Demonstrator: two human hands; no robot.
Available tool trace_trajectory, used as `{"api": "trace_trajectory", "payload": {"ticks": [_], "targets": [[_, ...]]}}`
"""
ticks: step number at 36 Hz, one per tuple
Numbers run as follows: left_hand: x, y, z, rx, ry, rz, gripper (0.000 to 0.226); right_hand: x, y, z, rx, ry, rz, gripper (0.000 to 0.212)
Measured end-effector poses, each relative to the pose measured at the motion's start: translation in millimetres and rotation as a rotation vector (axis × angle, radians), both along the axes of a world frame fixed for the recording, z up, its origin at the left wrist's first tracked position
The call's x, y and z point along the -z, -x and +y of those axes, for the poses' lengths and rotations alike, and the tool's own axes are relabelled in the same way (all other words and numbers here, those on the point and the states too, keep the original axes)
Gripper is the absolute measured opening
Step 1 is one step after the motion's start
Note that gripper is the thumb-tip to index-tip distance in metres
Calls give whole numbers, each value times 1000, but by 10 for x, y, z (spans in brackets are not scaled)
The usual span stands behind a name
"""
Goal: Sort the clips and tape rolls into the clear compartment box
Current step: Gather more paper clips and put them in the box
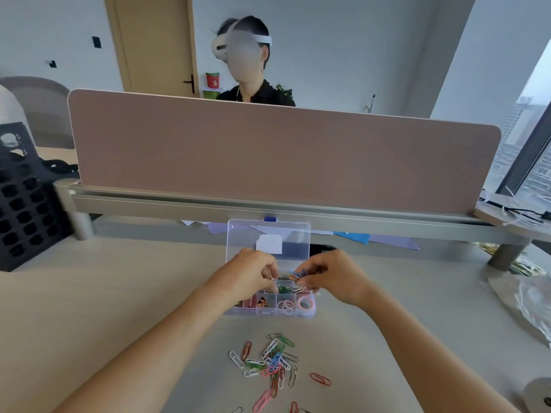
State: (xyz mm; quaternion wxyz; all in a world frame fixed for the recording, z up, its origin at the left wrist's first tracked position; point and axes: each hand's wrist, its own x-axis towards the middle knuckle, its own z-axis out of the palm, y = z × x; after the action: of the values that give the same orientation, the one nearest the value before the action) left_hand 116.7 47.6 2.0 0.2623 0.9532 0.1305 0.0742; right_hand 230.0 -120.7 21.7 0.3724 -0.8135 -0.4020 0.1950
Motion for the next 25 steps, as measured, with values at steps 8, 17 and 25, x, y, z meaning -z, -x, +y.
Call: {"api": "trace_trajectory", "payload": {"ticks": [8,17,25], "targets": [[90,63,92,-6,34,-60,10,90,9,284,-26,113,-116,12],[105,148,111,-26,117,-110,17,144,80,404,-73,215,-277,15],[120,153,109,-48,124,-146,14,162,104,467,-147,318,-436,22]]}}
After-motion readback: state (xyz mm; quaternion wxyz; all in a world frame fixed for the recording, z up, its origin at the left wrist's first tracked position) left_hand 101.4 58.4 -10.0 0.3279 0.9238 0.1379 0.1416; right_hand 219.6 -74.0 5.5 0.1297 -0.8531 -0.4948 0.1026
